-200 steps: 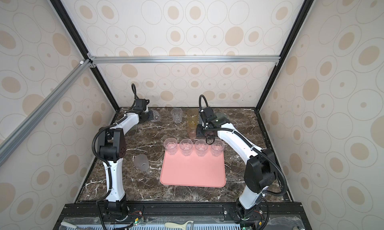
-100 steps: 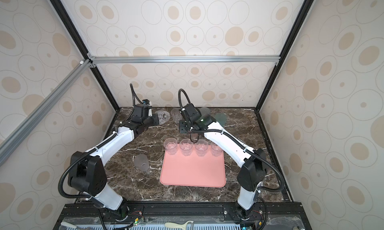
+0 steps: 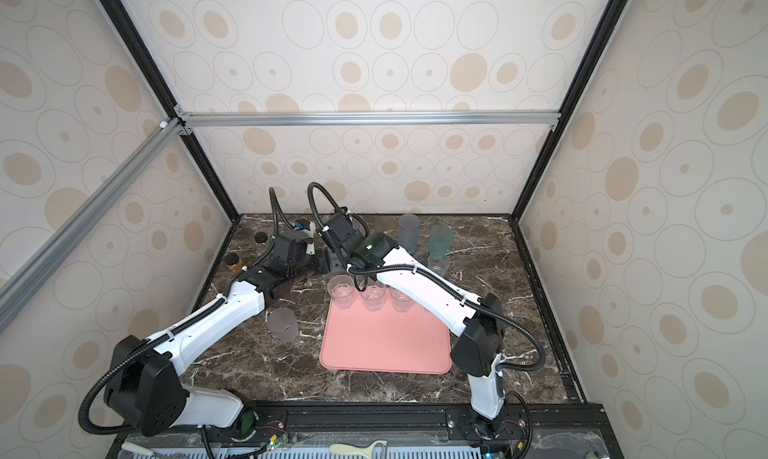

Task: Place the glasses into the tray
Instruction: 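Grasp the glass with the right gripper and open the left gripper, then lower the clear glass onto the pink tray near its nearer edge with the right gripper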

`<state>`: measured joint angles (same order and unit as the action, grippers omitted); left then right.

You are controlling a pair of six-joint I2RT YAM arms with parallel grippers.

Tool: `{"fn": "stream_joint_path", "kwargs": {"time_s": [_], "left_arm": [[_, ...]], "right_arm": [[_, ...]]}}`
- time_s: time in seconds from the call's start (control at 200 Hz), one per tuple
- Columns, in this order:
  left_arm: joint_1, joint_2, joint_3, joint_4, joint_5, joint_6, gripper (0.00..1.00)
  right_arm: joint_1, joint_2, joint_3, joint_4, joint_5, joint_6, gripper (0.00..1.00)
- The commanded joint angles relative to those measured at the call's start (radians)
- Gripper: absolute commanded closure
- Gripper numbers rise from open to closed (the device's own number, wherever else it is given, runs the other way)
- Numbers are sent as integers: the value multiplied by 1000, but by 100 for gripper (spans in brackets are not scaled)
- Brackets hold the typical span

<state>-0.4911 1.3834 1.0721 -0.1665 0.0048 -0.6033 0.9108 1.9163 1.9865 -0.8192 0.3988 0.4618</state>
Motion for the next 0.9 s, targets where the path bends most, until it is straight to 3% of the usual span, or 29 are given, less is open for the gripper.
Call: {"fn": "stream_joint_path", "kwargs": {"time_s": [0.0,0.145,0.24,0.42,0.6,0.775,0.895], "left_arm": [[-13,-33,-8,7,26,-59,96],[-23,-59,-18,-4,53,-69,94],[-27,-73,-23,-2,74,-81,91],[-32,-111,-31,5,133,-107,74],[-34,-181,-23,-29,138,-100,55],[-32,-254,-15,-87,70,-25,49],[-16,-290,-38,-96,-66,82,45]], "right_arm": [[4,28,20,-48,102,-37,62],[6,45,9,-44,149,-57,67],[7,57,11,-45,156,-62,76],[3,83,49,-90,185,-45,95],[-11,81,58,-116,153,-18,100],[-48,50,51,-155,81,20,100],[-64,-3,32,-198,-16,29,100]]}}
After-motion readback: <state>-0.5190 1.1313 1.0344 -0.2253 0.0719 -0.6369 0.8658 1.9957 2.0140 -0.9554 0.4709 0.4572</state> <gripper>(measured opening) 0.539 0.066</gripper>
